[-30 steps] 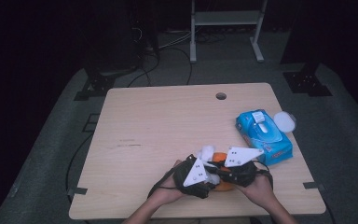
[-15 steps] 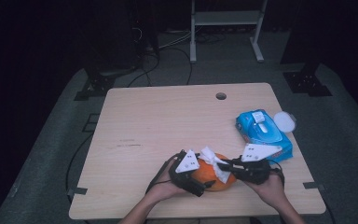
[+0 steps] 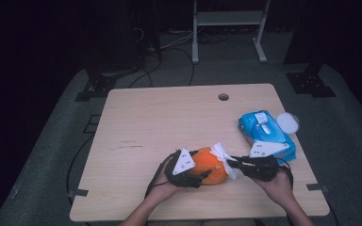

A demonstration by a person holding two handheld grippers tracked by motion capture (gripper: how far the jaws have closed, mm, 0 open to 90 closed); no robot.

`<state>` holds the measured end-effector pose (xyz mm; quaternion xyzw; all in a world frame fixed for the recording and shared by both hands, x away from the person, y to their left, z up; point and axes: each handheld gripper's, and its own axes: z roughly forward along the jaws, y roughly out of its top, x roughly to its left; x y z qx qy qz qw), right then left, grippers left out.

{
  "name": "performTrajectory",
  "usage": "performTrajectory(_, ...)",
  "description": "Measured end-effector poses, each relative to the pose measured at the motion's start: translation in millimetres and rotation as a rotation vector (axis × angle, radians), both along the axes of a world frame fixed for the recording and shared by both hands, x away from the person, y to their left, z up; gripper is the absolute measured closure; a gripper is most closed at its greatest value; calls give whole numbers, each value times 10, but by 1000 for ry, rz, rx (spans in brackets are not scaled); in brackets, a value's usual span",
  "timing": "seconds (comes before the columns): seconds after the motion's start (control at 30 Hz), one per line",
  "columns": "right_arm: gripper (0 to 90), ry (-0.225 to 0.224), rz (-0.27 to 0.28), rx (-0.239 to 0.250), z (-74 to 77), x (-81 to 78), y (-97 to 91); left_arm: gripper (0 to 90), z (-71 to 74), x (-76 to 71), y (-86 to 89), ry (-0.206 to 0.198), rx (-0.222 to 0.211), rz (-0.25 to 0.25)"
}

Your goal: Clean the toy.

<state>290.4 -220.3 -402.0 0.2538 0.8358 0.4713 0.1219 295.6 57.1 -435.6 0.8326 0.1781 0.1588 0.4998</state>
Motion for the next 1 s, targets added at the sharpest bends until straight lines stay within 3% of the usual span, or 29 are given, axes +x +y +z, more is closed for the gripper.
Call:
performTrajectory(0.07,818,-3,5,-3,-5,-6,19,129,35,21,47,55,-30,-34)
performTrajectory(0.13,818,-6,18,9,18,-42,57,153,58,36,83,95,-51,-43)
performTrajectory(0.3,817,-49,70,-4,56,-108,255,170,78,-28,51,66,36,-88)
performTrajectory(0.4,818,-66,51,-17,66,-75,254,206,88,18,142,95,9,-113)
performTrajectory(0.47,818,-46,20,-5,41,-26,161,212,102,54,183,111,-35,-100)
performTrajectory(0.53,818,-29,3,8,19,-15,89,125,105,88,163,118,-55,-40)
performTrajectory(0.57,818,-28,5,11,17,-21,82,84,97,109,148,129,-64,-17)
performTrajectory(0.63,818,-23,30,19,20,-56,116,63,68,132,119,162,-76,-16)
performTrajectory(0.67,817,-35,51,7,25,-95,188,116,36,112,100,164,-66,-43)
performTrajectory(0.73,817,-38,64,1,29,-107,217,176,25,88,93,150,-62,-49)
performTrajectory(0.83,817,-36,71,-2,37,-87,216,214,37,53,106,116,-18,-75)
performTrajectory(0.93,818,-30,39,-1,25,-48,135,222,24,51,124,107,-9,-97)
performTrajectory(1.0,818,-20,-2,-26,-40,1,28,190,32,58,128,121,-15,-96)
